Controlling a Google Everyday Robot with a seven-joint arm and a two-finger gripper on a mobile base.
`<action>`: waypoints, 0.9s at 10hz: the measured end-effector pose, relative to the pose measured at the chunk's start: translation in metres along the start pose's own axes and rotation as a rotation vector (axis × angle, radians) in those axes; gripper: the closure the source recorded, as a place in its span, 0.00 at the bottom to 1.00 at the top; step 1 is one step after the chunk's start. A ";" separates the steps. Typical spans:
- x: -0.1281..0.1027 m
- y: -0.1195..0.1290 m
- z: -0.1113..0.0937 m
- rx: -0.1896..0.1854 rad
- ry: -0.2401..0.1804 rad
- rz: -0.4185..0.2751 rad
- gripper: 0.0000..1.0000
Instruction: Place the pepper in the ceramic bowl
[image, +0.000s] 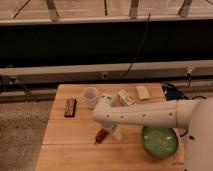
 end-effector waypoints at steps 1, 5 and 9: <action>-0.001 -0.001 0.001 0.001 -0.003 -0.001 0.20; -0.002 -0.001 0.005 0.006 -0.009 -0.005 0.20; -0.003 -0.002 0.009 0.015 -0.015 -0.009 0.20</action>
